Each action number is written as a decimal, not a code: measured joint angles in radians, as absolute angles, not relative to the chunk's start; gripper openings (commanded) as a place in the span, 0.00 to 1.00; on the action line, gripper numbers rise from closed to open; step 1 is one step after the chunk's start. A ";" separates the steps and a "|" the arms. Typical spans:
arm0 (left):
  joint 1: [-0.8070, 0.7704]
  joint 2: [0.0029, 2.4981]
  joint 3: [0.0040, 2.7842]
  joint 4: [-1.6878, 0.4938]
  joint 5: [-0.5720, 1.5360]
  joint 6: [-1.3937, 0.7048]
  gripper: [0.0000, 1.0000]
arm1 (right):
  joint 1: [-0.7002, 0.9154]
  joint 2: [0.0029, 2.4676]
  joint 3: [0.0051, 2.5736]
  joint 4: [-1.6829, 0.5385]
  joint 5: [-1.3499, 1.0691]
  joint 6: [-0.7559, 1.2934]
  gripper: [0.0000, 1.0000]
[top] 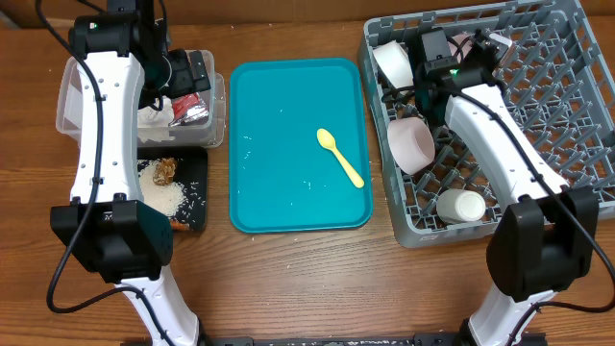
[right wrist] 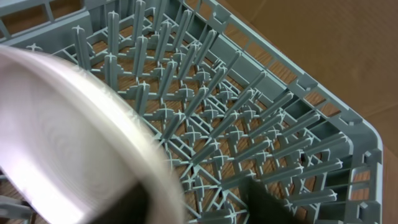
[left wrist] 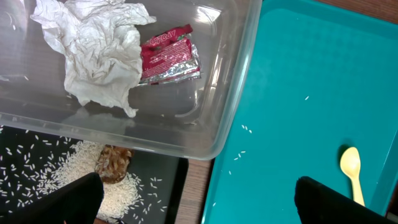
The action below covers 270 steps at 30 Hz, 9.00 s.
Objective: Sort waste into correct bins and load items into the dishwasher
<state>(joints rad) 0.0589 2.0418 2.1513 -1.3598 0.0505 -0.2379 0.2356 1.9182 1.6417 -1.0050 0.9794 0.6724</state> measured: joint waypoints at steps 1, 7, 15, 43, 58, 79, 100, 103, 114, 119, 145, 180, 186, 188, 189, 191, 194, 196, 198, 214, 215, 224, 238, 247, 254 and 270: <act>0.059 2.042 2.151 -1.360 0.051 -0.238 1.00 | 0.236 1.919 1.642 -1.007 0.979 0.667 0.93; 0.059 2.042 2.151 -1.360 0.051 -0.238 1.00 | 0.249 1.900 1.701 -1.047 0.865 0.577 0.91; 0.059 2.042 2.151 -1.360 0.051 -0.238 1.00 | 0.463 1.699 1.848 -1.040 0.337 0.278 0.86; 0.059 2.042 2.151 -1.360 0.051 -0.238 1.00 | 0.522 2.255 1.752 -1.022 -0.033 -0.025 0.36; 0.059 2.042 2.151 -1.360 0.051 -0.238 1.00 | 0.444 2.255 1.758 -1.164 -0.270 -0.030 0.04; 0.059 2.042 2.151 -1.360 0.051 -0.238 1.00 | 0.109 1.714 2.080 -1.554 -0.212 0.335 0.04; 0.059 2.042 2.152 -1.360 0.051 -0.238 1.00 | -0.078 1.728 1.494 -1.255 0.059 1.314 0.29; 0.059 2.042 2.152 -1.359 0.051 -0.238 1.00 | -0.078 1.728 1.507 -1.240 0.052 1.251 0.33; 0.059 2.042 2.152 -1.360 0.051 -0.238 1.00 | -0.078 1.538 1.736 -1.347 -0.195 0.613 0.78; 0.059 2.042 2.152 -1.357 0.051 -0.238 1.00 | -0.078 1.196 1.780 -1.515 -0.234 0.415 1.00; 0.059 2.042 2.153 -1.357 0.047 -0.238 1.00 | -0.078 0.209 0.512 -0.503 -0.093 0.137 1.00; 0.037 2.005 2.153 -1.357 0.047 -0.238 1.00 | -0.078 0.018 0.018 -0.079 -0.104 0.233 1.00; -0.037 1.705 2.051 -1.295 0.049 -0.238 1.00 | -0.078 0.017 0.018 -0.078 -0.104 0.233 1.00; -0.037 1.568 1.971 -1.232 0.047 -0.238 1.00 | -0.078 0.017 0.018 -0.079 -0.104 0.233 1.00; -0.028 1.491 1.908 -1.177 0.047 -0.238 1.00 | -0.078 0.017 0.018 -0.078 -0.104 0.232 1.00; -0.001 1.334 1.760 -1.045 0.047 -0.239 1.00 | -0.078 0.017 0.018 -0.079 -0.104 0.233 1.00; 0.037 1.128 1.513 -0.844 0.044 -0.242 1.00 | -0.078 0.015 0.018 -0.078 -0.104 0.235 1.00; 0.044 1.002 1.333 -0.718 0.044 -0.242 1.00 | -0.078 0.016 0.018 -0.079 -0.104 0.235 1.00; 0.044 0.887 1.156 -0.605 0.045 -0.242 1.00 | -0.078 0.015 0.018 -0.078 -0.104 0.235 1.00; 0.044 0.113 0.220 -0.058 0.037 -0.228 1.00 | -0.078 0.016 0.018 -0.079 -0.104 0.235 1.00; 0.044 0.096 0.195 -0.050 0.036 -0.227 1.00 | -0.078 0.016 0.018 -0.078 -0.104 0.235 1.00; 0.044 0.017 0.015 0.037 0.021 -0.226 1.00 | -0.078 0.016 0.018 -0.078 -0.104 0.235 1.00; 0.041 0.016 0.009 -0.076 0.014 -0.207 1.00 | -0.078 0.016 0.018 -0.078 -0.104 0.235 1.00; 0.041 0.016 0.009 -0.076 0.014 -0.207 1.00 | -0.078 0.016 0.018 -0.078 -0.105 0.235 1.00; 0.041 0.016 0.009 -0.076 0.014 -0.207 1.00 | -0.078 0.016 0.018 -0.078 -0.105 0.235 1.00; 0.041 0.016 0.009 -0.076 0.014 -0.207 1.00 | -0.078 0.016 0.018 -0.078 -0.104 0.235 1.00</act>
